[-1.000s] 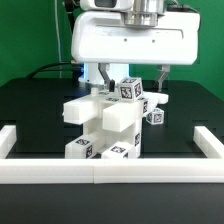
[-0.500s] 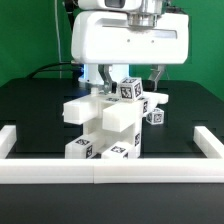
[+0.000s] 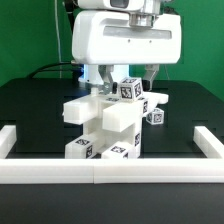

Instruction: Assemble chair

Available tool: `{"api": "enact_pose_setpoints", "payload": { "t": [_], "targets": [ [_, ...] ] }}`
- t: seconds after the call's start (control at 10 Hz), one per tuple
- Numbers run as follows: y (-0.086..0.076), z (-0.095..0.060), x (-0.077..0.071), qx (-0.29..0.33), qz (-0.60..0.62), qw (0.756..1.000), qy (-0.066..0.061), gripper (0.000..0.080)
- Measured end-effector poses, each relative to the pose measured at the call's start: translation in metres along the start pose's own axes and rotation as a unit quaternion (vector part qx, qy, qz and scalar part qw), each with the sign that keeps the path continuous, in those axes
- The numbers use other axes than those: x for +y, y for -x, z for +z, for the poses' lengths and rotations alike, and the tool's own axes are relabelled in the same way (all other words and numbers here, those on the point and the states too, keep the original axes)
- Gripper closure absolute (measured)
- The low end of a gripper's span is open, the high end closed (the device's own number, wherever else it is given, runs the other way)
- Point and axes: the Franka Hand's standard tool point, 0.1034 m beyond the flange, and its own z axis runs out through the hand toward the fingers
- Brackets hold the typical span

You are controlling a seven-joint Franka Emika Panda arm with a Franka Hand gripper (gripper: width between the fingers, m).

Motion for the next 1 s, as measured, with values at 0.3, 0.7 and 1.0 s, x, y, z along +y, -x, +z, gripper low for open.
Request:
{"api": "enact_pose_setpoints", "payload": {
  "t": [0.3,0.7,1.0],
  "targets": [
    [0.0002,0.0003,0.0,0.0,0.012,1.0,0.0,0.0483],
    [0.0004,0.0009,-0.0001,0.0,0.1,0.995,-0.001,0.053],
    [0.0004,0.0011,-0.0004,0.0,0.196,0.981,-0.001,0.053]
  ]
}}
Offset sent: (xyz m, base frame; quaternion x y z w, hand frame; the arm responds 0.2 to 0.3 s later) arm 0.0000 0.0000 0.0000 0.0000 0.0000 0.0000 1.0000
